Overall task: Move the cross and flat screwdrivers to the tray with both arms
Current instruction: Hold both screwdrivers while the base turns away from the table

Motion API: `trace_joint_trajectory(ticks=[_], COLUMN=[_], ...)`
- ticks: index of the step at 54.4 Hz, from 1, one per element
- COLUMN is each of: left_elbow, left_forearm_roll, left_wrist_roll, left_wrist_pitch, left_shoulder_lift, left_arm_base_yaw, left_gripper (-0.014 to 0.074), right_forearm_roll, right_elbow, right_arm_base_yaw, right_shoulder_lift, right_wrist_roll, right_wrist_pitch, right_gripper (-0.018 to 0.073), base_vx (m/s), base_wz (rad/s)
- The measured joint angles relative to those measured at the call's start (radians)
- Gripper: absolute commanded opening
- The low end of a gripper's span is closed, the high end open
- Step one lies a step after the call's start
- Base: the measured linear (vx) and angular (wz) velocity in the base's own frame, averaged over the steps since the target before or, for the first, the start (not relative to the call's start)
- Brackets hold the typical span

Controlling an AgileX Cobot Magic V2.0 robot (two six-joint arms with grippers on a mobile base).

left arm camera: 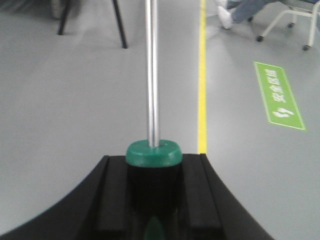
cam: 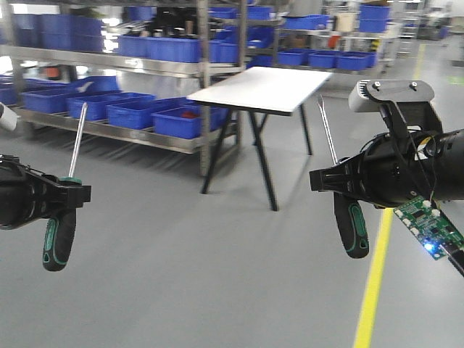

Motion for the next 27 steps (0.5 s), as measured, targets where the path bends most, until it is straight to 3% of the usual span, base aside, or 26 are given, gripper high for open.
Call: trace_joint_trajectory(ticks=[27], left_elbow=[0.000], left_forearm_roll=[0.000], left_wrist_roll=[0.000], left_wrist_pitch=[0.000], left_shoulder_lift=[0.000], left_arm_base_yaw=[0.000], left_gripper=[0.0000], right_forearm_roll=[0.000], right_elbow=[0.000], right_arm_base_yaw=[0.000], right_shoulder_lift=[0.000], right_wrist_roll=[0.000], right_wrist_pitch=[0.002], right_gripper=[-0.0008], base_vx=[0.20], base_wz=[-0.54])
